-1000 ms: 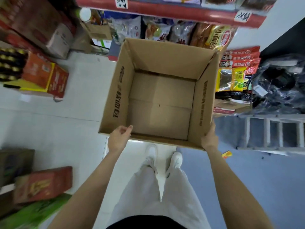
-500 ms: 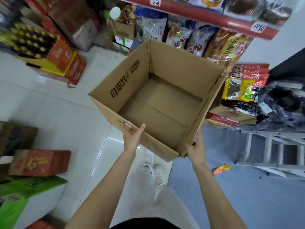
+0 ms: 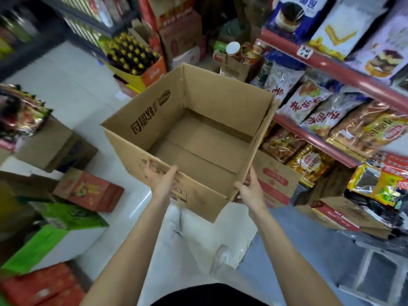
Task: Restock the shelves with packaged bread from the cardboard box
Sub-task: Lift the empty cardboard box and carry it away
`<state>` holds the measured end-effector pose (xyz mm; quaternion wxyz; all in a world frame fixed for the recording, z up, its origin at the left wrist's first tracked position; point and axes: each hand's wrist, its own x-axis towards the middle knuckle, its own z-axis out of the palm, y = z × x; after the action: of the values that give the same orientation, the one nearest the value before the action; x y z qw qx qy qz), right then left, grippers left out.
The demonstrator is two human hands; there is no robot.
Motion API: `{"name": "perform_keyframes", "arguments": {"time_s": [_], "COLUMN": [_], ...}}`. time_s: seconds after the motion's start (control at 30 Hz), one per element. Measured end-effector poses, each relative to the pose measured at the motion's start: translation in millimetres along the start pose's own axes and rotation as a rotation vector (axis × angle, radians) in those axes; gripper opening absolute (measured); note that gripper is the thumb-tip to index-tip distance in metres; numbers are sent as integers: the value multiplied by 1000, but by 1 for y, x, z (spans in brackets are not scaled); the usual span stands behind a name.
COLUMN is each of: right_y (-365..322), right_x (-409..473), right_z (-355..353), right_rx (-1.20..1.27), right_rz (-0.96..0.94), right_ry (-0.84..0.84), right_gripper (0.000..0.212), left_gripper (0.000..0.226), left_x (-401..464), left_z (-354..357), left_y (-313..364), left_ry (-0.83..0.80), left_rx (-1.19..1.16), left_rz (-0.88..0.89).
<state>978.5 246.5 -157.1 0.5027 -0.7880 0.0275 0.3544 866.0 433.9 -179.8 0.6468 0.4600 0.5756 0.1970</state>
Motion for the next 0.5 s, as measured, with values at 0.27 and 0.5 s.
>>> {"name": "perform_keyframes", "arguments": {"time_s": [0.27, 0.5], "right_y": [-96, -174], "right_x": [67, 141], "right_z": [111, 150], "right_rx": [107, 271], "right_rz": [72, 79], "right_ry": [-14, 55], "right_gripper": [75, 80], "left_gripper": [83, 96], "left_x": [128, 231], "left_z": [-32, 9], "left_y": [104, 192], "left_ry": [-51, -177], "left_rx": [63, 96], "left_rz": [81, 110]}}
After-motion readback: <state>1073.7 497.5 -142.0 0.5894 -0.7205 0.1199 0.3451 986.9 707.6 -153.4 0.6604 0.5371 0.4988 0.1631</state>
